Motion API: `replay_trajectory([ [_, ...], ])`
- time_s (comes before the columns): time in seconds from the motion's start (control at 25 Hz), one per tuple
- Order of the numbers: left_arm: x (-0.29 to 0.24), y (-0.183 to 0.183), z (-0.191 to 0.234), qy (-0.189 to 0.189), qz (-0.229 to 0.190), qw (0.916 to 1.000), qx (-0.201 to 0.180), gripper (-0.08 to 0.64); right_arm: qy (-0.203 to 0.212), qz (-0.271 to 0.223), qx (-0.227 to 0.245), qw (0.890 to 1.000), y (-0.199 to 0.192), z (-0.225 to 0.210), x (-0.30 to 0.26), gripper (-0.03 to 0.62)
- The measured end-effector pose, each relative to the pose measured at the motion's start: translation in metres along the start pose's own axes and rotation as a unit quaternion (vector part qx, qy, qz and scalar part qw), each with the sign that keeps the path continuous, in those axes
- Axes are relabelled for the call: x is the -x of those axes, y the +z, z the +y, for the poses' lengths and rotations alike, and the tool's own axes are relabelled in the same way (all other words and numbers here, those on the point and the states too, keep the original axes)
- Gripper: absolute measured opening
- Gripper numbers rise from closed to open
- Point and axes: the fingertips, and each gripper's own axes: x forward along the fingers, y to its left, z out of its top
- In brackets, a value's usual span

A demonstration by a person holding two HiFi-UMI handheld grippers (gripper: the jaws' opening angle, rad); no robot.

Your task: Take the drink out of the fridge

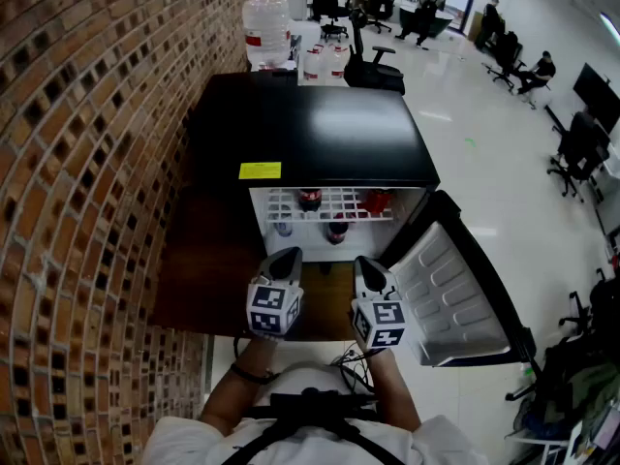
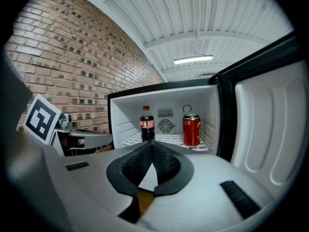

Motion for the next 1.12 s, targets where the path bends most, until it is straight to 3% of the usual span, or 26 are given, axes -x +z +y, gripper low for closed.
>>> replay_trajectory([
  [0.32, -0.027, 0.01, 0.012, 0.008, -0.001, 0.9997, -0.024, 0.002, 0.0, -0.003, 0.002, 1.0, 0.005, -0.007, -0.006, 0.008],
  [0.76, -0.076, 0.036, 0.023, 0.018, -0.003, 0.9993, -0.032, 0.24, -0.003, -0.012, 0.003, 1.0, 0.011, -0.023, -0.012, 0.008],
  [0.92, -0.096, 0.037, 0.032, 0.034, 0.002, 0.9991, -0.024, 0.353, -0.005, -0.012, 0.002, 1.0, 0.009, -0.03, -0.011, 0.008],
  [1.12, -0.119, 0.035, 0.043, 0.051, 0.014, 0.9984, -0.022, 0.442, -0.011, -0.013, 0.0, 1.0, 0.009, -0.038, -0.009, 0.008],
])
